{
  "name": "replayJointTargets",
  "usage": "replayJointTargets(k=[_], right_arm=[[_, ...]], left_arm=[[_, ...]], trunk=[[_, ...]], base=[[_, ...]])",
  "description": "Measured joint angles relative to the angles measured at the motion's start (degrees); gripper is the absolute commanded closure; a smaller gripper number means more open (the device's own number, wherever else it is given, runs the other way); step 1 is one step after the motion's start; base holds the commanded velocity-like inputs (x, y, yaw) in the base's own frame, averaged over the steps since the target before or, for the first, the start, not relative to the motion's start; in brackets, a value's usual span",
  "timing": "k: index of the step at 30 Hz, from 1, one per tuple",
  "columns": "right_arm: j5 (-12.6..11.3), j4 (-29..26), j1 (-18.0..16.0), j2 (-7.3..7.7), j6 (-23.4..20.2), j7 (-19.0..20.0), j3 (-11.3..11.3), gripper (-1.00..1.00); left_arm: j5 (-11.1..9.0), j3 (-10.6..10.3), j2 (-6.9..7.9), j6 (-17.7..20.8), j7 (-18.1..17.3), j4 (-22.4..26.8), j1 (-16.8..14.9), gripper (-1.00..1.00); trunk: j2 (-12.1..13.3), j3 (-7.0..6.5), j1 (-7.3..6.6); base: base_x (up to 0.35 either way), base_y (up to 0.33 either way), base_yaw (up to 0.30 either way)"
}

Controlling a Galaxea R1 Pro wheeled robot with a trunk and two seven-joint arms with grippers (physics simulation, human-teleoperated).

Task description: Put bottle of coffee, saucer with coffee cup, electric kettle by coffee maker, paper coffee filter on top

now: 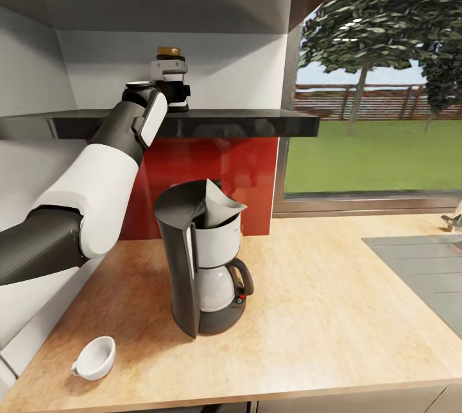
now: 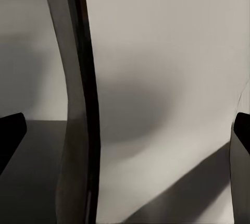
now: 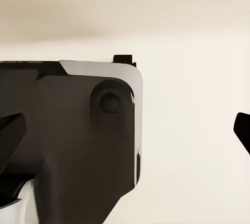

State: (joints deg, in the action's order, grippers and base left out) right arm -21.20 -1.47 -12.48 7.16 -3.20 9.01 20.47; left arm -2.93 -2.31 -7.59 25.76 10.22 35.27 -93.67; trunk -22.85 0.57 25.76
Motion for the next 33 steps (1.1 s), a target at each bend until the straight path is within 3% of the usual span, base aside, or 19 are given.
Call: replayJointTargets(k=[33], right_arm=[[0.03, 0.09, 0.0, -0.07, 0.09, -0.06, 0.07, -1.0]], left_arm=[[0.12, 0.14, 0.0, 0.27, 0.95, 2.44, 0.0, -1.0]], trunk=[[0.0, 0.0, 0.0]], base=[[0.001, 0.0, 0.0]])
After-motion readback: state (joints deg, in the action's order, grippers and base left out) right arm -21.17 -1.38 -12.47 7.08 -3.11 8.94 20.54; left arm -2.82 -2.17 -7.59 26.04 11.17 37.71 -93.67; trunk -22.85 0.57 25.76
